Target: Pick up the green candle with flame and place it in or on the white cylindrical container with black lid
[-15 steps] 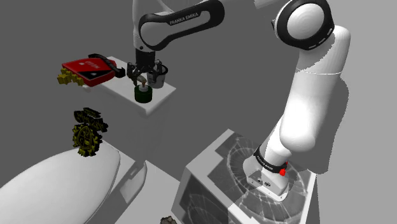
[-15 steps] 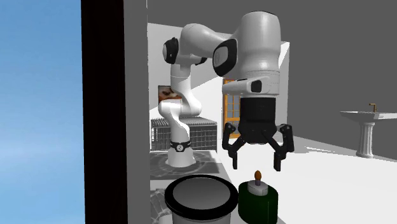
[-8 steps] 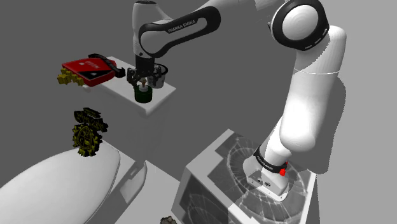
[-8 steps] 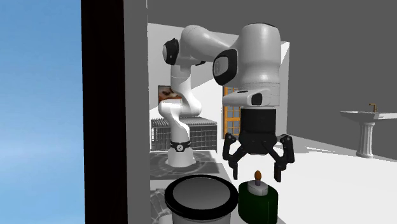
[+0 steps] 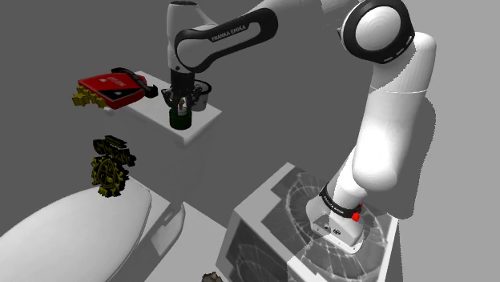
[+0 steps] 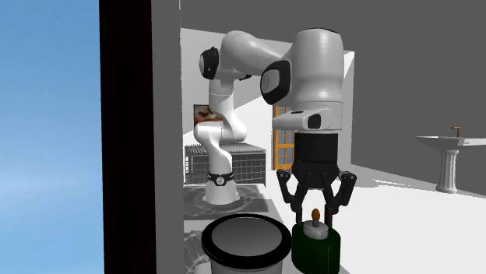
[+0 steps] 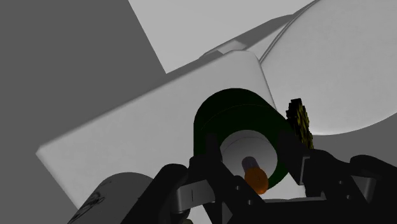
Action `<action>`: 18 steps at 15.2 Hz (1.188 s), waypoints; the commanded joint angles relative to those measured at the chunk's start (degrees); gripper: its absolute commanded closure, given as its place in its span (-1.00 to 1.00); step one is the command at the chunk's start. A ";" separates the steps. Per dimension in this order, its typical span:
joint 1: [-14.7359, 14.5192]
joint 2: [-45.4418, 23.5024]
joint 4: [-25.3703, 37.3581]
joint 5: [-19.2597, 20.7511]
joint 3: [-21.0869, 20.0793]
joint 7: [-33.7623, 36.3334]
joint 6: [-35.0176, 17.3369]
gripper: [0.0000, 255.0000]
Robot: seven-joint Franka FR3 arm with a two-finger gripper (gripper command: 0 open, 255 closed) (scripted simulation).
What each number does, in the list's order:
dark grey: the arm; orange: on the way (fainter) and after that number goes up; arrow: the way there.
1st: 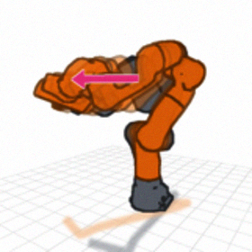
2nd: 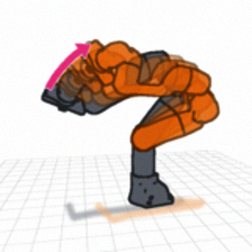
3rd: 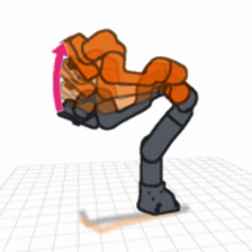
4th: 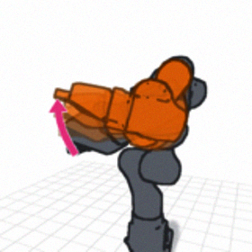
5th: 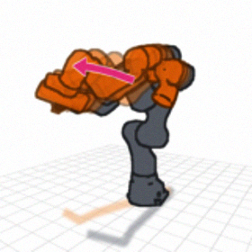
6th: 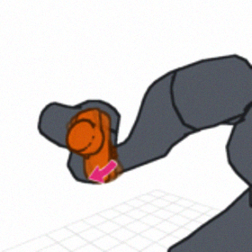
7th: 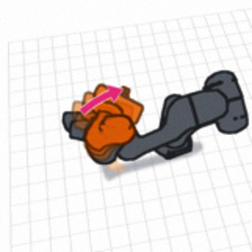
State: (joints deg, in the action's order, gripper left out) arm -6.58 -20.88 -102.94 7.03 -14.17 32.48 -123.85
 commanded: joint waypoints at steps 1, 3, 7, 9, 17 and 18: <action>0.00 -0.02 0.00 0.00 0.01 0.00 0.00 1.00; 0.00 -0.02 -0.02 0.00 0.01 0.00 -0.01 1.00; 0.04 0.33 0.28 -0.12 -0.05 -0.09 0.62 1.00; 0.09 0.98 0.94 -0.36 -0.14 -0.25 1.91 1.00; 0.25 3.23 4.12 -1.19 -0.46 -0.84 7.26 1.00; 0.26 3.47 4.58 -1.27 -0.49 -0.91 7.94 1.00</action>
State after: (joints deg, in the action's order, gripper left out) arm -6.36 -17.74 -98.70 5.87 -14.63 31.67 -116.57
